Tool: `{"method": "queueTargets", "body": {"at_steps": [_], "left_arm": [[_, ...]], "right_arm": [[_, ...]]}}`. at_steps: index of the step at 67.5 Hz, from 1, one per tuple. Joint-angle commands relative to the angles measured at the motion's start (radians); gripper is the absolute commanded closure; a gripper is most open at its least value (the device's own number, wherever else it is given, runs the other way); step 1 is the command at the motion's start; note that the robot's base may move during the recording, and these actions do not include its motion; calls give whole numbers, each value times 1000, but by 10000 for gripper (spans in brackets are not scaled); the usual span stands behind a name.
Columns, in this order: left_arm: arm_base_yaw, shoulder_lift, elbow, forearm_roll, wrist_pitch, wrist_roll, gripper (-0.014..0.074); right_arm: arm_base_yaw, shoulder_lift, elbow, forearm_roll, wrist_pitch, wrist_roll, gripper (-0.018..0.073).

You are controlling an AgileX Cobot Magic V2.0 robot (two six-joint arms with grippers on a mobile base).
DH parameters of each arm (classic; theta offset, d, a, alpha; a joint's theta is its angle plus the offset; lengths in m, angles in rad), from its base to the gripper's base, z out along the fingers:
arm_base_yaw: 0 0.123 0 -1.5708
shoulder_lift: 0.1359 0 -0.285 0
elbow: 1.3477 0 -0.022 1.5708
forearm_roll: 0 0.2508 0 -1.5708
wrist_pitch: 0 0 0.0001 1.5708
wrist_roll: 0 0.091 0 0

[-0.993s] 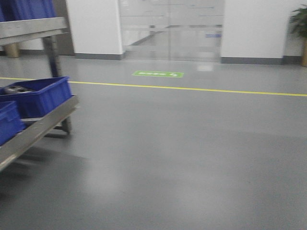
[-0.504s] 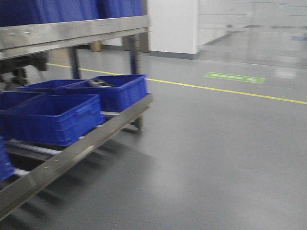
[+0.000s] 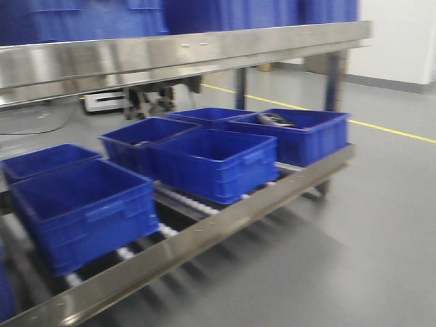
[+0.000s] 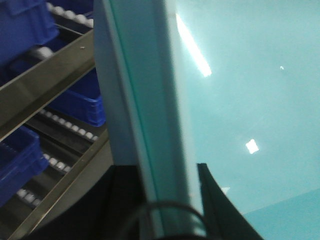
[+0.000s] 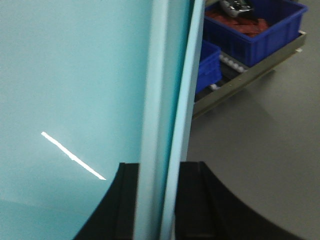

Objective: Move two blue bins to right shelf middle
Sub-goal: 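Turn toward the shelf rack of blue bins and approach it, then drive up close to the rack, holding the bins above the middle shelf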

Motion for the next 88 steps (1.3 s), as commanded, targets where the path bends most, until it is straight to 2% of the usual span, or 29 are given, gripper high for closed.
{"method": "queueTargets", "body": {"at_steps": [1, 88], "left_arm": [[-9, -19, -19, -75, -75, 17, 707], [-9, -19, -19, -75, -75, 17, 707]], "right_arm": [[4, -12, -19, 38, -90, -14, 713], [4, -12, -19, 38, -90, -14, 713]]}}
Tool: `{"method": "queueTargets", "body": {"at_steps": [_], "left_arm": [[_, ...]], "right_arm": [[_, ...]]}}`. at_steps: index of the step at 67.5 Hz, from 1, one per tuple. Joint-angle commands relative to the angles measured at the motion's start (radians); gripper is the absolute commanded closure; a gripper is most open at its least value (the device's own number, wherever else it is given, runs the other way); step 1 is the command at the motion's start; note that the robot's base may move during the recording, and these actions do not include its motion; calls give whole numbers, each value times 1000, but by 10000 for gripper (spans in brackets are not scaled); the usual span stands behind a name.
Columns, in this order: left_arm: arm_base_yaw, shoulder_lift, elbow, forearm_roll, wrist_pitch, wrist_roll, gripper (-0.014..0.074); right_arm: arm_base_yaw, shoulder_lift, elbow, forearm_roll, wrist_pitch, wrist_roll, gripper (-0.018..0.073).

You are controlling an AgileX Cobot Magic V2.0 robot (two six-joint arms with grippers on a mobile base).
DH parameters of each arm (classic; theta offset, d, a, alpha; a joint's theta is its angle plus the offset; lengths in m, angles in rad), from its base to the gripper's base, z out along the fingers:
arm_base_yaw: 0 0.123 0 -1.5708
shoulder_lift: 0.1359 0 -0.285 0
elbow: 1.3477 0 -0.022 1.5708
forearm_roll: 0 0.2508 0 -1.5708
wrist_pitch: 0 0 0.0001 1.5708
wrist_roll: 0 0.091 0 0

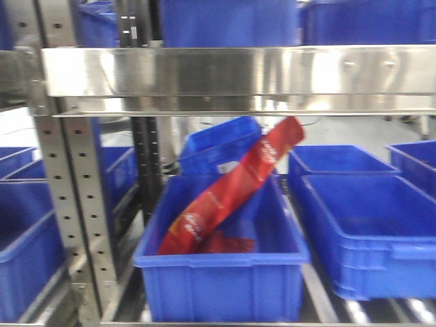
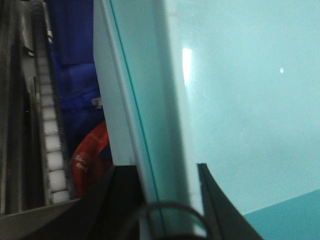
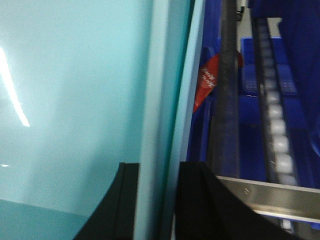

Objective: Move two blue bins to right shelf middle
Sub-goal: 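Drive up close to the rack, holding the bins above the middle shelf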

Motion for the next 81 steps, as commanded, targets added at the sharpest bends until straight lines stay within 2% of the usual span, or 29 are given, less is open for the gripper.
{"method": "queueTargets", "body": {"at_steps": [1, 81], "left_arm": [[-9, -19, -19, -75, -75, 17, 707], [-9, -19, -19, -75, -75, 17, 707]], "right_arm": [[4, -12, -19, 38, -90, -14, 713], [4, -12, -19, 38, -90, -14, 713]]}}
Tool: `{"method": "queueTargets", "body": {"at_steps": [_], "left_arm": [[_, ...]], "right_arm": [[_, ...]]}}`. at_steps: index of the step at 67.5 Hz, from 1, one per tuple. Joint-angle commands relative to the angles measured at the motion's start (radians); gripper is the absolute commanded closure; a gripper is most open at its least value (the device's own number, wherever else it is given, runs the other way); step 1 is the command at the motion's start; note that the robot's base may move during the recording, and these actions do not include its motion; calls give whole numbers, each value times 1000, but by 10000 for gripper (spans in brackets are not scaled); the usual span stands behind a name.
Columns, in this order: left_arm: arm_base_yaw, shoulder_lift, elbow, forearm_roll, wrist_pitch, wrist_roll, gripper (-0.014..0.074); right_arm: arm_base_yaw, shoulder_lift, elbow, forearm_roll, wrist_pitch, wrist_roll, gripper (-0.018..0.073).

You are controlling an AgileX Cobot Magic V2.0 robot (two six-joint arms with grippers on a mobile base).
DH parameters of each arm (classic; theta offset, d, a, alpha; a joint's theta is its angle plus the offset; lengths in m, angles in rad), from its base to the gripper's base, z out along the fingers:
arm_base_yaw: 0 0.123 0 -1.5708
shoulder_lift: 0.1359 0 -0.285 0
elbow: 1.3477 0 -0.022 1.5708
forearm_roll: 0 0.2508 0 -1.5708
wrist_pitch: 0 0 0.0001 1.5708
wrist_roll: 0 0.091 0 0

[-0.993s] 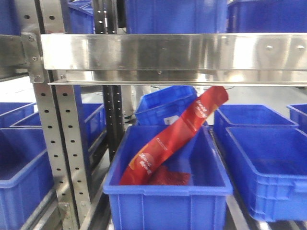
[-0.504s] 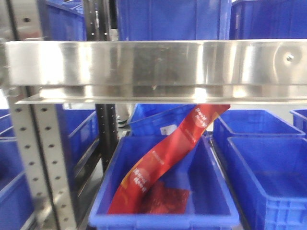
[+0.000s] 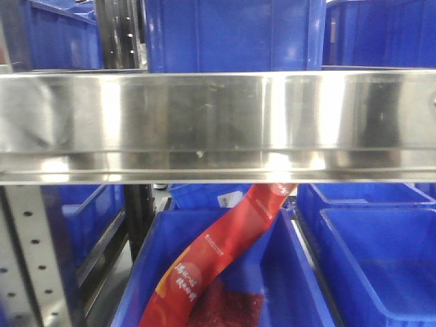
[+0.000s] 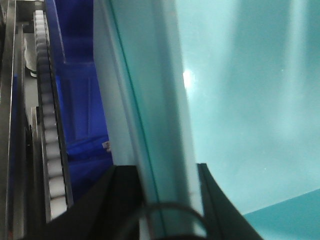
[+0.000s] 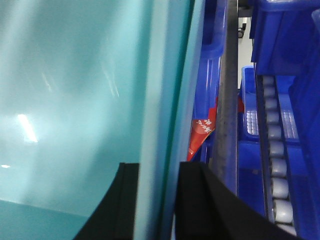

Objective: Move two blue bins to right shelf middle
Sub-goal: 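Drive up close to the rack, holding the bins above the middle shelf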

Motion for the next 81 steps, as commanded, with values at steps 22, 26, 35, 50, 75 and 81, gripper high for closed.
{"method": "queueTargets", "body": {"at_steps": [22, 26, 35, 50, 75, 81], "left_arm": [[-9, -19, -19, -75, -75, 17, 707], [-9, -19, -19, -75, -75, 17, 707], [-9, -19, -19, -75, -75, 17, 707], [-9, -19, -19, -75, -75, 17, 707], [-9, -19, -19, -75, -75, 17, 707], [-9, -19, -19, -75, -75, 17, 707]], "right_arm": [[4, -12, -19, 38, -90, -15, 713], [4, -12, -19, 38, -90, -15, 713], [4, -12, -19, 38, -90, -15, 713], [4, -12, -19, 38, -90, -15, 713], [4, -12, -19, 38, -90, -15, 713], [4, -12, -19, 38, -90, -15, 713]]}}
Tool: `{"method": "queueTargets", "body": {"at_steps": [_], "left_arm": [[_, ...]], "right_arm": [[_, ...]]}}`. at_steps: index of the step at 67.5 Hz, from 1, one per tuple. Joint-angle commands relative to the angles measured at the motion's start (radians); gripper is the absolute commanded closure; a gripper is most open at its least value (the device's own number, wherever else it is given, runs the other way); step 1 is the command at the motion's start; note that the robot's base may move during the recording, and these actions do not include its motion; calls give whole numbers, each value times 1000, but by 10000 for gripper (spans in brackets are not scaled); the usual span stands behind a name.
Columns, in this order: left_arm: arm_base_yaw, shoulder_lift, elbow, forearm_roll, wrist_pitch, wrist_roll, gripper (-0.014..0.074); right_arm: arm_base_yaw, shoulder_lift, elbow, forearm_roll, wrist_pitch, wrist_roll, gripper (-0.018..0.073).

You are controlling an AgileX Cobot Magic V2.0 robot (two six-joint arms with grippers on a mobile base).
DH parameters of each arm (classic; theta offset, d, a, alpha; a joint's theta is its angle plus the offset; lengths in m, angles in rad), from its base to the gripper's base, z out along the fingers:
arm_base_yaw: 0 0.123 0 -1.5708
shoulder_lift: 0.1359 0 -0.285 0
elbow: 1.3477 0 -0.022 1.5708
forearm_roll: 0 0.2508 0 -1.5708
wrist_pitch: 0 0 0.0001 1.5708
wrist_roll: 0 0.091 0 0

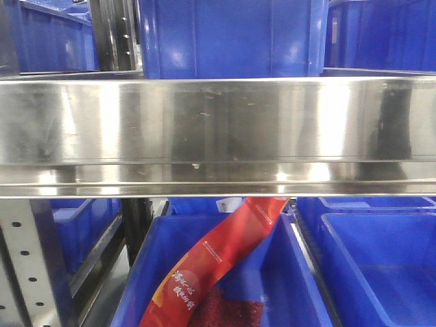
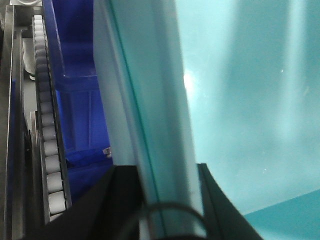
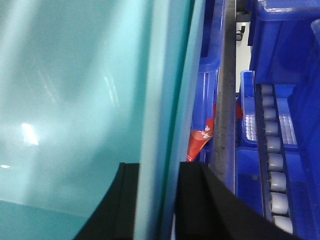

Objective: Move two blue bins to right shelf middle
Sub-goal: 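Drive up close to the rack, holding the bins above the middle shelf, then lower the nested cyan bins onto the middle shelf rollers with both grippers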

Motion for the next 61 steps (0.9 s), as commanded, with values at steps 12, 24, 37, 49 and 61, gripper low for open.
{"method": "queueTargets", "body": {"at_steps": [12, 24, 37, 49, 61], "left_arm": [[-9, -19, -19, -75, -75, 17, 707], [-9, -19, -19, -75, -75, 17, 707], [-9, -19, -19, -75, -111, 17, 707], [-9, -19, -19, -84, -85, 17, 707], [-9, -7, -14, -84, 97, 17, 707]], "right_arm": [[4, -12, -19, 38, -90, -15, 713], [4, -12, -19, 38, -101, -15, 713], [4, -12, -19, 38, -103, -15, 713], [4, -12, -19, 40, -55, -15, 713], [4, 11, -17, 40, 77, -15, 713]]}}
